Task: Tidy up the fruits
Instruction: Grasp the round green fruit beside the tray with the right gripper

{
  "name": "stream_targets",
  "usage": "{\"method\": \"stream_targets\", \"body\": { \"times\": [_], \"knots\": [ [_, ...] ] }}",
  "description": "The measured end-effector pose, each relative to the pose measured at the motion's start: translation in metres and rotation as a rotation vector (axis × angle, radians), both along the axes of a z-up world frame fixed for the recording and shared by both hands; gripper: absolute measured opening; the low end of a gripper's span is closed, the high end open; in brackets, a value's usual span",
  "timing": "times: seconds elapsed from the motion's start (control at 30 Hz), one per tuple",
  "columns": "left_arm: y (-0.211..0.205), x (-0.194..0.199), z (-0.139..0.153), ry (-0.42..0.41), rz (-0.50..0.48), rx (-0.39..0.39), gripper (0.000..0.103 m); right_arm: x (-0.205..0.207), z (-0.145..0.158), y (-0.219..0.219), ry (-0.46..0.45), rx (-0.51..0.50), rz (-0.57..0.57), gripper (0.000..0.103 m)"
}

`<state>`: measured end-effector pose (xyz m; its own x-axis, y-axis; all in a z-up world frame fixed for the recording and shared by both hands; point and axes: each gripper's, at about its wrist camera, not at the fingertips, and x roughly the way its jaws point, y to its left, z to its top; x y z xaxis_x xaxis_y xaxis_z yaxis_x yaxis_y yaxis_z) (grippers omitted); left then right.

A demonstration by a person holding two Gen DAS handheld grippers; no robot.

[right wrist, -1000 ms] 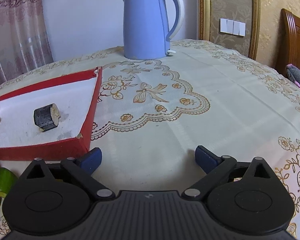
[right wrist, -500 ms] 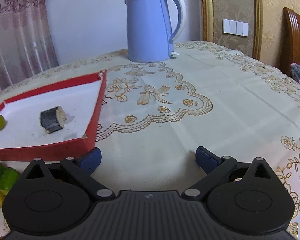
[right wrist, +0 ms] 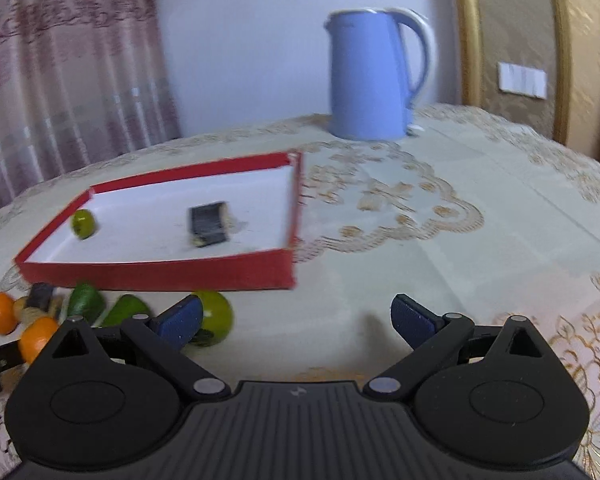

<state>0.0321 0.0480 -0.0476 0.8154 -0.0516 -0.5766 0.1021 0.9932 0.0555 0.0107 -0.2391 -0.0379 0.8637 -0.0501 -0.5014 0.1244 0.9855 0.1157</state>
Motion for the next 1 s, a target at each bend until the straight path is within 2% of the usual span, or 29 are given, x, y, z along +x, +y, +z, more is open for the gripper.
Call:
{"method": "stream_targets", "body": {
  "times": [0.13, 0.27, 0.37, 0.4, 0.43, 0.67, 0.8, 1.0],
  "knots": [
    [0.006, 0.005, -0.001, 0.029, 0.001, -0.044, 0.103, 0.001, 0.001, 0.015, -0.015, -0.064, 0.028, 0.101],
    [0.005, 0.005, -0.001, 0.029, 0.001, -0.044, 0.103, 0.007, -0.005, 0.024, 0.007, -0.076, 0.056, 0.1],
    [0.004, 0.004, -0.001, 0.03, 0.001, -0.046, 0.103, 0.012, -0.008, 0.027, 0.025, -0.078, 0.066, 0.081],
    [0.004, 0.004, -0.001, 0.03, 0.001, -0.047, 0.103, 0.015, -0.009, 0.026, 0.037, -0.071, 0.071, 0.068],
    [0.004, 0.004, -0.001, 0.03, 0.001, -0.047, 0.103, 0.017, -0.01, 0.025, 0.05, -0.062, 0.073, 0.06],
    [0.003, 0.003, -0.001, 0.03, 0.001, -0.047, 0.103, 0.021, -0.012, 0.024, 0.063, -0.052, 0.08, 0.056],
    [0.003, 0.003, -0.001, 0.03, 0.001, -0.047, 0.103, 0.019, -0.011, 0.024, 0.057, -0.055, 0.081, 0.039],
    [0.003, 0.003, -0.001, 0.03, 0.001, -0.047, 0.103, 0.021, -0.012, 0.027, 0.063, -0.069, 0.087, 0.038]
  ]
}}
